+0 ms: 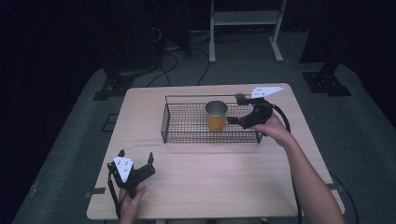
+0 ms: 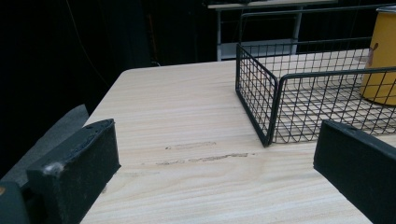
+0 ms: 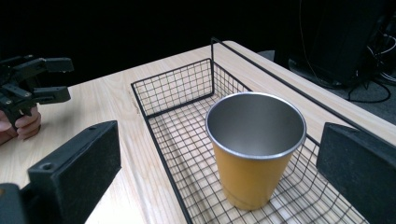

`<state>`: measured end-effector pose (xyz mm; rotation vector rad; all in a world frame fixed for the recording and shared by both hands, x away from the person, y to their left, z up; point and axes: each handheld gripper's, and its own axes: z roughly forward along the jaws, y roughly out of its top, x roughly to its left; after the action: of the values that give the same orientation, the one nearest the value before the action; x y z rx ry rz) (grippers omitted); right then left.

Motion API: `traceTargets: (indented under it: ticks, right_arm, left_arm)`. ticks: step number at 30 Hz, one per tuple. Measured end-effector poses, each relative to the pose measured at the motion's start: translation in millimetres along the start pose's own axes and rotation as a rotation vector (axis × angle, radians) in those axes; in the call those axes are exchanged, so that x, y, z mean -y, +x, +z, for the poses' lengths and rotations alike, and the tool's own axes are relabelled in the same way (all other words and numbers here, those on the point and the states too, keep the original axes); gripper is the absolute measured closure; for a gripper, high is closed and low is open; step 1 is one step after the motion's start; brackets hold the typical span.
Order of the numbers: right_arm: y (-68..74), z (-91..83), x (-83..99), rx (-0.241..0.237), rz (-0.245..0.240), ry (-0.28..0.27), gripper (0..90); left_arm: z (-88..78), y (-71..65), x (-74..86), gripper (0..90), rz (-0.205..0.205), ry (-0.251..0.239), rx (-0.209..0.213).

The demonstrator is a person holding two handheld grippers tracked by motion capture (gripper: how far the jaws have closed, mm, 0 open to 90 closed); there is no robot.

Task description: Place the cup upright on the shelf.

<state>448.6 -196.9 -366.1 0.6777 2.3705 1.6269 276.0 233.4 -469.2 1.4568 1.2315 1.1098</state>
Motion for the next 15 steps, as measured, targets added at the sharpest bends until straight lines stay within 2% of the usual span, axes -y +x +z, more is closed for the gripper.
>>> traceTargets:
  ticks: [4, 6, 11, 15]
  right_arm:
    - [0.3, -4.5, 6.1, -0.004, 0.013, 0.007, 0.0]
    - [1.1, -7.5, 9.4, 0.0, 0.013, -0.006, 0.0]
    - [0.5, -12.7, 18.6, -0.001, 0.029, 0.018, 0.0]
    - [1.2, -17.2, 25.4, 0.009, 0.034, 0.017, 0.0]
  left_arm:
    - [-0.1, -0.1, 0.0, 0.0, 0.002, 0.0, 0.0]
    - [-0.1, -0.1, 0.0, 0.0, 0.003, 0.0, 0.001]
    - [-0.1, -0.3, 0.0, 0.0, 0.005, 0.001, 0.0]
    - [0.0, -0.5, 0.0, 0.0, 0.005, 0.001, -0.001]
